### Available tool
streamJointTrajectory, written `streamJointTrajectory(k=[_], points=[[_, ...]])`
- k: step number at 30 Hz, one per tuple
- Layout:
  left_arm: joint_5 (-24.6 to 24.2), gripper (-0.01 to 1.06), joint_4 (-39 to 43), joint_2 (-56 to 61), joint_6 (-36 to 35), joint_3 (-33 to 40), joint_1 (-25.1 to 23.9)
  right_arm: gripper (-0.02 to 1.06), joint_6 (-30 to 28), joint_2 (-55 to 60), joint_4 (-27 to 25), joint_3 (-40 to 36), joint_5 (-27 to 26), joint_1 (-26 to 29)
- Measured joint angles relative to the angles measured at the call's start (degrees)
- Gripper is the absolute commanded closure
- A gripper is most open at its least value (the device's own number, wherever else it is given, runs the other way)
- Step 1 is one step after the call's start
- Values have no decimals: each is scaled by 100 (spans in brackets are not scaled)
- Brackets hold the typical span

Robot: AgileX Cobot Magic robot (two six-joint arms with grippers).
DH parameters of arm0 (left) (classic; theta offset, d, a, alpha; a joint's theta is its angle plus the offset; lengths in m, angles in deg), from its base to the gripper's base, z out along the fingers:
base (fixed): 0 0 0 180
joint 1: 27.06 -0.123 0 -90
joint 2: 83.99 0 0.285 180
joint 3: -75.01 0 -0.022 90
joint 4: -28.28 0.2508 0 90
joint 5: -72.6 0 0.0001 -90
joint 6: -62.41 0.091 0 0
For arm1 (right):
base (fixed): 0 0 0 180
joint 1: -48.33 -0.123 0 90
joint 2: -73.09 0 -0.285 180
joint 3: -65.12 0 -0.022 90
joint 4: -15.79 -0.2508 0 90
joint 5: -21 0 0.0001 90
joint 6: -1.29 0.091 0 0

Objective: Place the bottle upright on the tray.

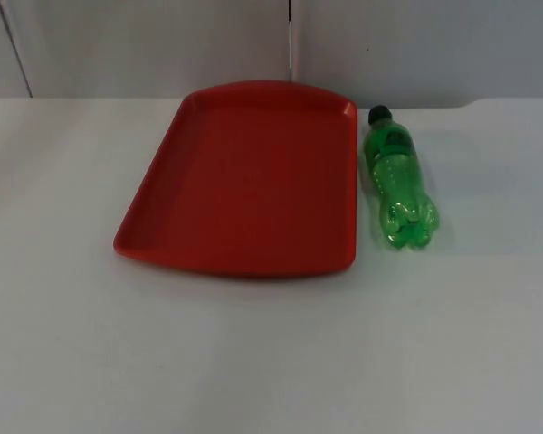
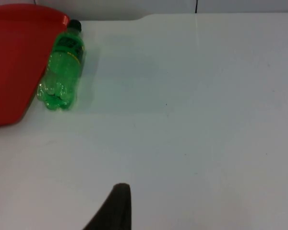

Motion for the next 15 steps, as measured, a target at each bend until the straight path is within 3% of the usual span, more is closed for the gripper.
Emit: streamJointTrajectory(k=[6,12,15], points=[[-603,105,508,-136,-221,0,0,0,0,0,0,0,0,0],[-1019,105,-86,-340,-741,46,-158,0,0,0,0,0,0,0],[-913,105,-42,-407,-489,47,-208,0,0,0,0,0,0,0]])
